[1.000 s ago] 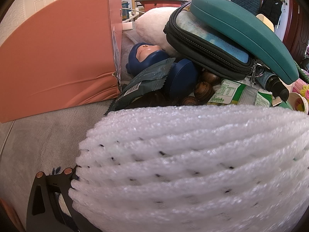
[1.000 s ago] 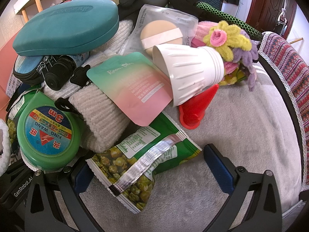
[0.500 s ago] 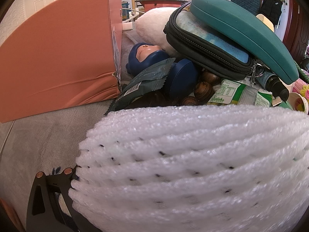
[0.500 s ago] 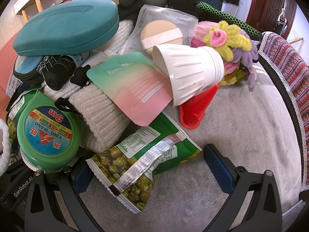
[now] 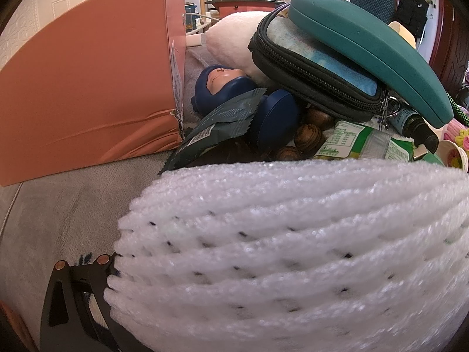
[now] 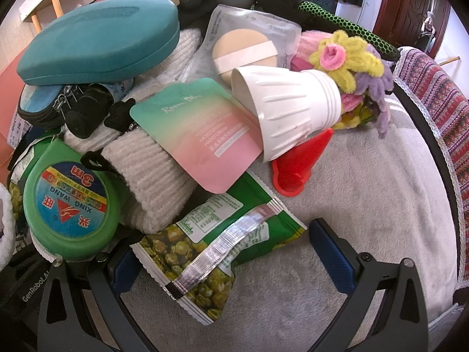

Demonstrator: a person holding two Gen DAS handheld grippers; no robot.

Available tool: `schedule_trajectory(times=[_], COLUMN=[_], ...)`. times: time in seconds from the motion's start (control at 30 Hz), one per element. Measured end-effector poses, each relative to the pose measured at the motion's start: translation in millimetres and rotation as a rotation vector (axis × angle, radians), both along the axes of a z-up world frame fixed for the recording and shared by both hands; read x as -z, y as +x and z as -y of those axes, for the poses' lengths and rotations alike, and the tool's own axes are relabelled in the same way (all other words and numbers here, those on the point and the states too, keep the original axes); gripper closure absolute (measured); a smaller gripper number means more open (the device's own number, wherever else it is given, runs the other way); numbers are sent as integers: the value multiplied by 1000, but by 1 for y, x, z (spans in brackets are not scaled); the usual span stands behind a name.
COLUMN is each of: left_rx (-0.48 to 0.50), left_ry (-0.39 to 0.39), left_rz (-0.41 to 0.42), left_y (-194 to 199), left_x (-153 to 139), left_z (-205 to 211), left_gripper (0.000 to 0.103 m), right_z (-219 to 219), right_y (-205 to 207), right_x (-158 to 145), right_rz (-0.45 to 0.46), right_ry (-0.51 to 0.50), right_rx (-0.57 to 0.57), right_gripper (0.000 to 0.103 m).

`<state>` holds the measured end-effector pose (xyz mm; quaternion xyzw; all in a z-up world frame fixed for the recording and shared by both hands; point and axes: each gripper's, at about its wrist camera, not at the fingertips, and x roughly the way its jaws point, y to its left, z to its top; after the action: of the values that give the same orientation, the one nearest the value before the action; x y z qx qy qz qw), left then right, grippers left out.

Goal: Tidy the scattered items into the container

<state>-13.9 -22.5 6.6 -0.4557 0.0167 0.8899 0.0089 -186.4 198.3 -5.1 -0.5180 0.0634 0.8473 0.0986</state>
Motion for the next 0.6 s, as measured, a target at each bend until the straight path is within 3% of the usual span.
schedule_trajectory(times=[0.33, 0.6], left_rx=[5, 8], left_ry=[14, 7], left_rz=[11, 96], left_y=[-7, -13], left_x=[-3, -10], left_z=[6, 14], left_gripper=[0, 0], right_z=[-4, -8], right_y=[-20, -25], right_x=[-9, -10], right_rz=[25, 21], right_ry=[0, -11], right_rx=[-1, -1], right_gripper=[0, 1])
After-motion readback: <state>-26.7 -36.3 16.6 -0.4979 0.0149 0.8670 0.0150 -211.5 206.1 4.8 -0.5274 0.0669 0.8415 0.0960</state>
